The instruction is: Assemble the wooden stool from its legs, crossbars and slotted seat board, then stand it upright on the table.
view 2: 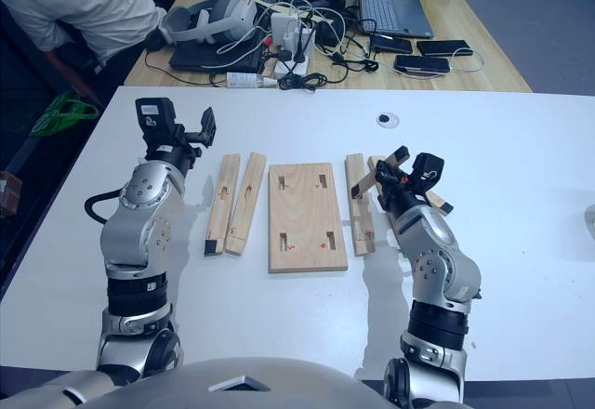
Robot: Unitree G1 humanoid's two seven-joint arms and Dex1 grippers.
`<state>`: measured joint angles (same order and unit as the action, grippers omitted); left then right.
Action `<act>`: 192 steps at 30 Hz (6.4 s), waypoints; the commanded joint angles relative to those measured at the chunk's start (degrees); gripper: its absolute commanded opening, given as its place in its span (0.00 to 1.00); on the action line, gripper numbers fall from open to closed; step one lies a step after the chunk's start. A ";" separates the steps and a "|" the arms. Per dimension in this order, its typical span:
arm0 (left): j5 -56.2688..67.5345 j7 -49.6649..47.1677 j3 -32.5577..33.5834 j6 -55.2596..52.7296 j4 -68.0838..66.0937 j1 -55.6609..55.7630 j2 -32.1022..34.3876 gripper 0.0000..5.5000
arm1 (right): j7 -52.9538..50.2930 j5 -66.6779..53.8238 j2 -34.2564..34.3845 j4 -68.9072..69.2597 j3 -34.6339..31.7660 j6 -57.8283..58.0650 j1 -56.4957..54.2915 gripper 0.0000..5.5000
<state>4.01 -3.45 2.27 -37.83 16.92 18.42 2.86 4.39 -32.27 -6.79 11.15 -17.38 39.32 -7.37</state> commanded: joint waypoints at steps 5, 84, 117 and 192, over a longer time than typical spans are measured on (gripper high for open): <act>-0.60 -0.41 -0.01 -0.09 -0.50 1.24 -0.11 0.73 | 0.10 0.81 -1.54 -0.37 0.10 -0.73 -0.36 0.07; -1.64 -0.87 -0.73 2.06 -3.75 4.25 -1.25 0.73 | 0.69 12.25 -6.70 -1.11 3.78 -15.41 -28.93 0.40; -1.62 -0.93 -0.94 1.70 -3.20 4.27 -1.50 0.73 | 4.72 2.19 -13.13 -11.21 -1.41 -8.06 -13.38 0.40; 6.95 10.95 -1.74 -3.65 -16.49 24.68 -2.80 0.73 | 52.93 6.56 -14.79 -15.71 20.23 11.17 -39.26 0.18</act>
<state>8.34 5.74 1.20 -38.35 -2.34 41.76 1.57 58.79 -25.97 -22.43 -6.25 1.31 51.45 -47.14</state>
